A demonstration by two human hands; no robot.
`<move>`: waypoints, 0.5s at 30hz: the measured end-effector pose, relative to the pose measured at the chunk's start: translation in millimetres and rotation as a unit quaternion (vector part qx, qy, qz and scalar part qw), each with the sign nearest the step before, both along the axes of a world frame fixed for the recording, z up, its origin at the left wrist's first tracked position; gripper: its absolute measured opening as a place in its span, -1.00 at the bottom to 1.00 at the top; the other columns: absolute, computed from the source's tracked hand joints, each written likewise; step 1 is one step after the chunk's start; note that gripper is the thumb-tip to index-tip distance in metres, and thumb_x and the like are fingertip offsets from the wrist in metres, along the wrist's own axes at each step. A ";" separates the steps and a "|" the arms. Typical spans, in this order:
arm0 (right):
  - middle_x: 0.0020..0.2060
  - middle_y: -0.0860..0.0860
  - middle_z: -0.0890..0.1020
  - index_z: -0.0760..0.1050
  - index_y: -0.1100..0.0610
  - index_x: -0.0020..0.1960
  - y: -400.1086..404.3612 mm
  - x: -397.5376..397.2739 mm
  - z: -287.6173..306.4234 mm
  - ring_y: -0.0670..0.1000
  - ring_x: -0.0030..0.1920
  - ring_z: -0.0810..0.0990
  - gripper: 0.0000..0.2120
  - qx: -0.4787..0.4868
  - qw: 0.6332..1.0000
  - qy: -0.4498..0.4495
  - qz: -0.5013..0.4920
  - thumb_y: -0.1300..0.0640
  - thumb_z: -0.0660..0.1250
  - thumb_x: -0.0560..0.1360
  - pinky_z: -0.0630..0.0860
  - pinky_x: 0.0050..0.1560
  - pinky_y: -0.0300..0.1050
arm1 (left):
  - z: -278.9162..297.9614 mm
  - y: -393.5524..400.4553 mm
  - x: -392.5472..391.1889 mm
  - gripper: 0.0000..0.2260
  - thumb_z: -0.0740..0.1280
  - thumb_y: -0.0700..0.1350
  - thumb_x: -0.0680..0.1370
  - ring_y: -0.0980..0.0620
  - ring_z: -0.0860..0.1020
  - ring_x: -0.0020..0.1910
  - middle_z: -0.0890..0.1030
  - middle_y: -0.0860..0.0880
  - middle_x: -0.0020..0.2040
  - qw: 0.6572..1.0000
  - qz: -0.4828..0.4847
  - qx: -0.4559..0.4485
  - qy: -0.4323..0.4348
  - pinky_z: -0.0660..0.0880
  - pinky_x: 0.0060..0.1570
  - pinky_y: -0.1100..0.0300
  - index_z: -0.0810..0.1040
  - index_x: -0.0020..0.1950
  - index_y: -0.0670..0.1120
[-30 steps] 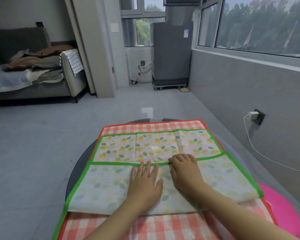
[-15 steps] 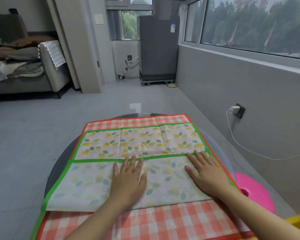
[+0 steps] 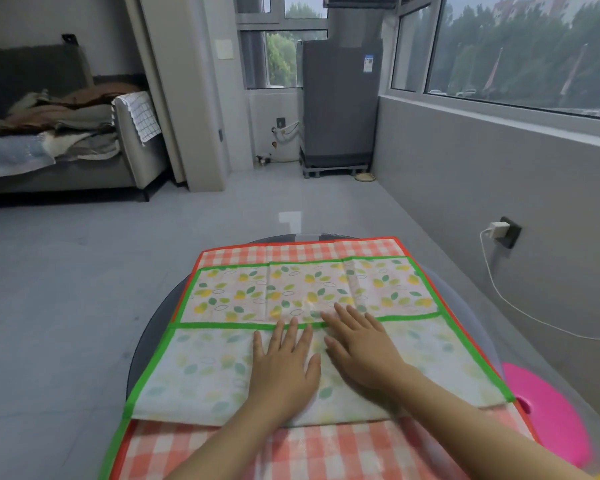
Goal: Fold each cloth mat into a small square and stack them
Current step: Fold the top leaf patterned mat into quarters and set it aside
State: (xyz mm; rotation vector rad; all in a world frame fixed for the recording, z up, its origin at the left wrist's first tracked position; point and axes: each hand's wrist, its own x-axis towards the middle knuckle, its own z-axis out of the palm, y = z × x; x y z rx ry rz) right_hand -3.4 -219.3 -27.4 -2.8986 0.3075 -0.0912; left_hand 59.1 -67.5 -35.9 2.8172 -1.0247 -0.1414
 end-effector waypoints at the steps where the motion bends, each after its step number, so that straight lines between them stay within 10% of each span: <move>1: 0.53 -0.07 -0.03 -0.10 -0.17 0.51 2.9 2.8 -3.8 -0.03 0.53 -0.12 -0.29 -0.010 1.000 0.004 0.006 -0.37 -0.42 0.41 -0.20 0.48 -0.03 | 0.1 1.0 1.3 -0.49 -0.11 0.16 0.62 0.07 -0.27 0.51 -0.19 0.07 0.56 1.000 -0.002 -0.005 0.004 -0.30 0.45 -0.15 -0.11 0.54 0.10; 15: 0.52 -0.16 -0.10 -0.17 -0.23 0.50 2.3 5.1 -11.3 -0.08 0.52 -0.19 -0.15 -0.041 0.999 0.029 0.002 -0.41 -0.59 0.26 -0.24 0.49 -0.05 | -4.5 98.0 57.0 -0.19 -0.42 0.42 0.26 0.09 -0.28 0.51 -0.23 0.13 0.54 0.998 0.066 0.009 -0.019 -0.34 0.43 -0.11 -0.20 0.51 0.23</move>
